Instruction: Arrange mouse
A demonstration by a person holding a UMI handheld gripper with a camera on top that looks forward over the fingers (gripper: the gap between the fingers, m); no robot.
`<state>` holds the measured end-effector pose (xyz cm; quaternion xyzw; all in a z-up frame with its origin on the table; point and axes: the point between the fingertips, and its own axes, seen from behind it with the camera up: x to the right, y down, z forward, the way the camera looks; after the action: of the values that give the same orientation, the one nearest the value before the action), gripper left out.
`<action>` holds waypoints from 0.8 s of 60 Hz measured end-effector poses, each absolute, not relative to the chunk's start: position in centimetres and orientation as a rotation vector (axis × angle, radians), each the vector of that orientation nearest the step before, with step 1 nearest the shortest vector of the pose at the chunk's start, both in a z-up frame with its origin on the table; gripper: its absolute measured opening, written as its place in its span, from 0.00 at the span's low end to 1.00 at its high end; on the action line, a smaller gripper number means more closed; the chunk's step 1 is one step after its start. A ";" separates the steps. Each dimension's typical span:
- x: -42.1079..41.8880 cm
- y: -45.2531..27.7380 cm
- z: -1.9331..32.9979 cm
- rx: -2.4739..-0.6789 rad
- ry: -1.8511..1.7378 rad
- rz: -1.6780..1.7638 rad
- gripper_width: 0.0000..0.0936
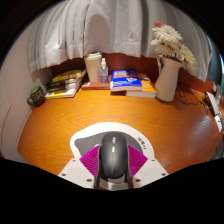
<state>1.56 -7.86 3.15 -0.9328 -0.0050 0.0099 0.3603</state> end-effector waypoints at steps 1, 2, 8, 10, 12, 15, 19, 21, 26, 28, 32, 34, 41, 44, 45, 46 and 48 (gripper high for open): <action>1.4 -7.8 2.7 -2.415 -0.018 0.035 0.41; 1.2 -7.7 1.9 -2.415 -0.022 0.040 0.41; 0.8 -6.9 -0.7 -2.443 -0.023 0.054 0.41; 0.7 -6.9 -1.5 -2.461 -0.032 0.048 0.41; 0.6 -6.5 -1.2 -2.440 -0.037 0.040 0.42; 0.7 -6.6 -1.4 -2.441 -0.011 0.043 0.44; 0.7 -6.6 -1.3 -2.442 -0.002 0.046 0.47; 0.8 -6.6 -1.3 -2.441 -0.006 0.044 0.48; 0.7 -6.6 -1.3 -2.446 -0.001 0.045 0.52; 0.7 -6.5 -1.5 -2.447 0.000 0.041 0.53; 0.6 -6.4 -1.4 -2.453 -0.005 0.038 0.57; 0.4 -6.5 -1.5 -2.460 -0.011 0.039 0.60; 0.2 -6.5 -0.2 -2.456 -0.036 0.014 0.70; 0.0 -6.5 1.6 -2.425 -0.045 0.005 0.87; -0.1 -6.5 2.3 -2.411 -0.047 0.006 0.94; -0.2 -6.4 3.0 -2.396 -0.048 0.011 0.93; -0.2 -6.6 4.6 -2.369 -0.039 0.001 0.91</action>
<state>-0.15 -6.58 4.62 -0.9262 -0.0153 0.0004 0.3767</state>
